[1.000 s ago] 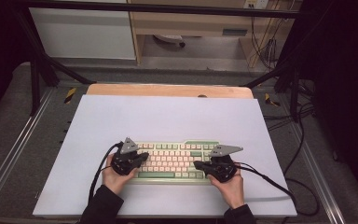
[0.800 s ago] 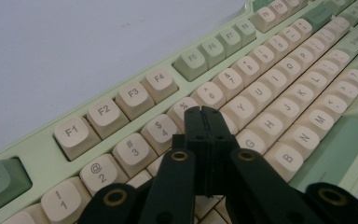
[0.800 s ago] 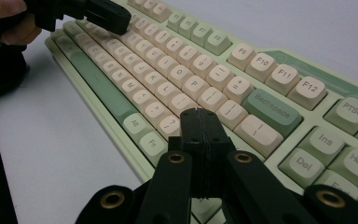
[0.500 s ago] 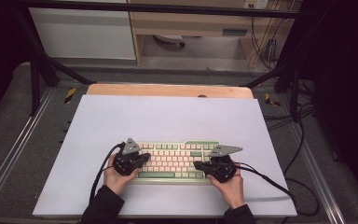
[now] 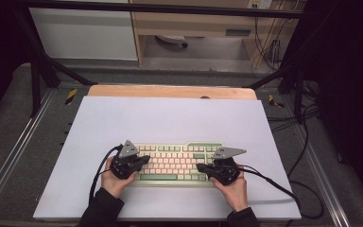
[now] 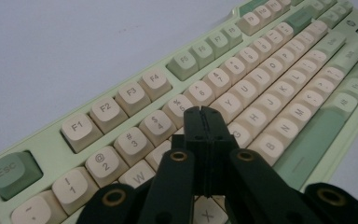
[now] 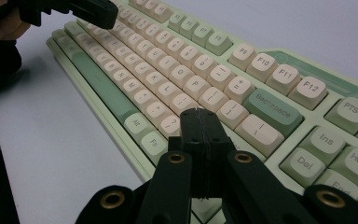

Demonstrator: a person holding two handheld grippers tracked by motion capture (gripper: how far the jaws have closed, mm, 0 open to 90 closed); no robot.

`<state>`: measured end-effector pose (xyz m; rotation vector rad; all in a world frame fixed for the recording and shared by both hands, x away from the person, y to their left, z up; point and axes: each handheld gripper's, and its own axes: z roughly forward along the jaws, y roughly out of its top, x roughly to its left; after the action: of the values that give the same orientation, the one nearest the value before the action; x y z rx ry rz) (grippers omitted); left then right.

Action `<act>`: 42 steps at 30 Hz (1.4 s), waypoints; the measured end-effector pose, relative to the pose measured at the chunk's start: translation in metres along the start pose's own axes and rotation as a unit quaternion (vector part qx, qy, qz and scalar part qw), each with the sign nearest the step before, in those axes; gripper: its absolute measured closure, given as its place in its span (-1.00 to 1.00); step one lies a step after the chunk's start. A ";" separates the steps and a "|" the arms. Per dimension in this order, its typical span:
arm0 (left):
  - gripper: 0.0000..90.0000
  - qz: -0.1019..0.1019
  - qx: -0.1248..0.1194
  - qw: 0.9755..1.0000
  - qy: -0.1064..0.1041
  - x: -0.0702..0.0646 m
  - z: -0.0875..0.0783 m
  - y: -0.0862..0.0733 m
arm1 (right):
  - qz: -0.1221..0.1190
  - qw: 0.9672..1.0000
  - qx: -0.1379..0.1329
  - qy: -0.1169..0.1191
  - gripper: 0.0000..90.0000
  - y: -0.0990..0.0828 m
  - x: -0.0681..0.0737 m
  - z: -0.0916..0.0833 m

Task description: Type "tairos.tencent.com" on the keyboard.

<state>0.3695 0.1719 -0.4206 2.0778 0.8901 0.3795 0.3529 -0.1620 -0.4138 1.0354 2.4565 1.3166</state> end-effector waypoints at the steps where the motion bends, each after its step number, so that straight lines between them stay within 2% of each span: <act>1: 1.00 0.001 -0.001 1.000 0.000 0.000 -0.002 0.000 | 0.001 1.000 0.000 0.001 1.00 0.000 0.000 0.000; 9: 1.00 -0.001 -0.009 1.000 0.003 0.004 -0.019 -0.005 | 0.002 1.000 -0.004 0.000 1.00 0.001 0.000 -0.002; 23: 1.00 -0.009 -0.005 1.000 0.011 0.016 -0.040 -0.027 | 0.010 1.000 -0.014 0.001 1.00 0.007 0.001 0.002; 32: 1.00 -0.023 -0.007 1.000 0.012 0.023 -0.048 -0.037 | 0.012 1.000 -0.018 0.003 1.00 0.019 0.008 0.013; 42: 1.00 -0.027 -0.008 1.000 0.014 0.025 -0.049 -0.040 | 0.008 1.000 -0.017 -0.004 1.00 0.035 0.018 0.038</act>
<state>0.3424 0.2339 -0.4230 2.0344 0.9549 0.3858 0.3737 -0.1123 -0.4060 1.0509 2.4176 1.3515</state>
